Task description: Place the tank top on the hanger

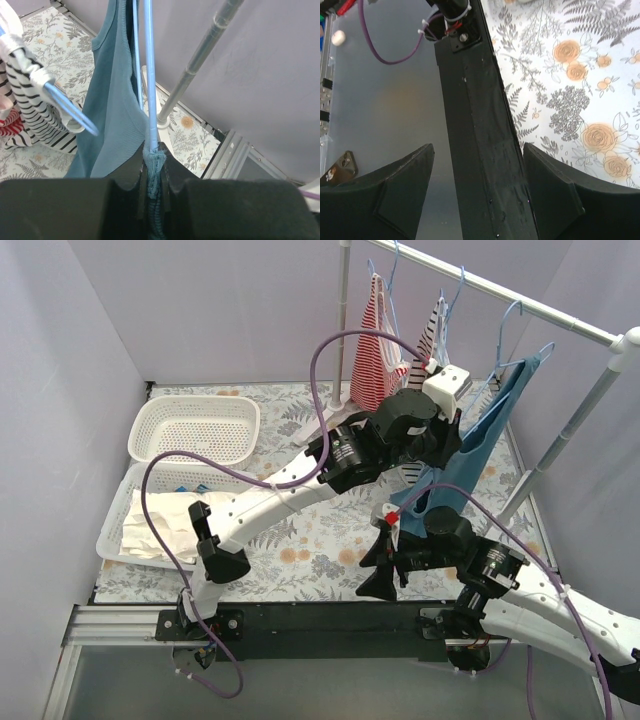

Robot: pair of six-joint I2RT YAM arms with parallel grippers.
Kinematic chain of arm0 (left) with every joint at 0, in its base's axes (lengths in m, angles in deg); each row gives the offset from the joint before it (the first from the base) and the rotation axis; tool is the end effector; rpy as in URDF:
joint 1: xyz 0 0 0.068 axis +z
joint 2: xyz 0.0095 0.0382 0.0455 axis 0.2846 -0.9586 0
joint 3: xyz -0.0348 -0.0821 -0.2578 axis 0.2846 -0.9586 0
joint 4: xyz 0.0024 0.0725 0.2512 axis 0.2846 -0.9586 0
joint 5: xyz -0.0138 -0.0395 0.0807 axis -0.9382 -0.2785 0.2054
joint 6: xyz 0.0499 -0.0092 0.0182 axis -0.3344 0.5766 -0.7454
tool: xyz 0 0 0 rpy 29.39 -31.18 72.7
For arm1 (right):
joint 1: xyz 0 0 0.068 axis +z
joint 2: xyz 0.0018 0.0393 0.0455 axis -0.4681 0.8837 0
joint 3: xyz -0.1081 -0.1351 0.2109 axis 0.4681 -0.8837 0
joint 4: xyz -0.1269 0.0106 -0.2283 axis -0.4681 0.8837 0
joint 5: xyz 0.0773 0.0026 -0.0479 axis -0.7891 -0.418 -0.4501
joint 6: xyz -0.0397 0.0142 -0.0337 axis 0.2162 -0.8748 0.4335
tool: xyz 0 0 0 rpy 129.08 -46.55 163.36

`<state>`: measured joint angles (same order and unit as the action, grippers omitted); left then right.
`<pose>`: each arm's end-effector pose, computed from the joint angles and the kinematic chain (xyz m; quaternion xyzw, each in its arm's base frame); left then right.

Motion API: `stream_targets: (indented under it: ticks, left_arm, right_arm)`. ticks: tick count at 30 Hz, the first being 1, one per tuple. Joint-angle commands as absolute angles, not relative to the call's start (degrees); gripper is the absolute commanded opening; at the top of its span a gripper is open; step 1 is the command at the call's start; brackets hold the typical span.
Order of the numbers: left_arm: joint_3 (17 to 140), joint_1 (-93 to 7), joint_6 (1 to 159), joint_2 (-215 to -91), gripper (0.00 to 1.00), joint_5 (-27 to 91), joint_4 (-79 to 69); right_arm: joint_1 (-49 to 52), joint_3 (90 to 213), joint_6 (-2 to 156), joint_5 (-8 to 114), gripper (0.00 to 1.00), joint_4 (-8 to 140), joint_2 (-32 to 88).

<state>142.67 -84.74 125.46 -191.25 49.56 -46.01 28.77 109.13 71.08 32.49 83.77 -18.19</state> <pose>0.1664 -0.4009 0.4734 0.0334 0.7991 -0.4991 0.3334 0.0677 0.1339 0.2819 -0.4289 0.6813 0.4825 0.3450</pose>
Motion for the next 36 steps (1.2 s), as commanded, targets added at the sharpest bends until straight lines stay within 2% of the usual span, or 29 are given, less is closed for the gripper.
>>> stream_targets:
  ticks: [1,23,36]
  left_arm:
    - [147.71,-85.27,124.81,-192.45,0.0,51.29,-40.43]
    - [149.82,-86.58,121.38,-195.62,0.0,51.81,-32.69]
    - [151.66,-86.58,119.09,-199.75,0.0,49.0,-26.72]
  right_arm:
    - [29.83,107.51,70.19,32.22,0.8,79.37,-17.53]
    - [40.81,107.51,69.13,43.99,0.78,74.54,-7.52]
    - [43.81,108.65,68.52,48.83,0.77,71.9,-3.47]
